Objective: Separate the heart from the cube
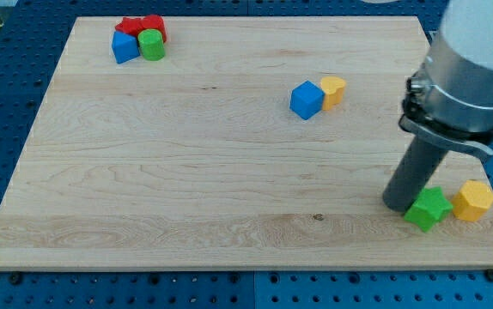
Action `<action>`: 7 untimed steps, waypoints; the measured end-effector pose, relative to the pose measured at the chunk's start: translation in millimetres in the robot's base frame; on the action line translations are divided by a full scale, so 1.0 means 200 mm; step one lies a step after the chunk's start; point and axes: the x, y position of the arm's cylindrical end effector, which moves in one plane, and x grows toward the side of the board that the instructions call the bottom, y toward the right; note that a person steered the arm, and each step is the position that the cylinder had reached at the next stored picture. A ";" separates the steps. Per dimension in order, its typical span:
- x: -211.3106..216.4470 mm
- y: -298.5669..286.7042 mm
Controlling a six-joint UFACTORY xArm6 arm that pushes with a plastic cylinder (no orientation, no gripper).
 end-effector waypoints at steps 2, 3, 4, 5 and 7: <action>-0.05 -0.11; -0.10 -0.47; -0.22 -0.87; -0.46 -1.15; -0.92 -1.11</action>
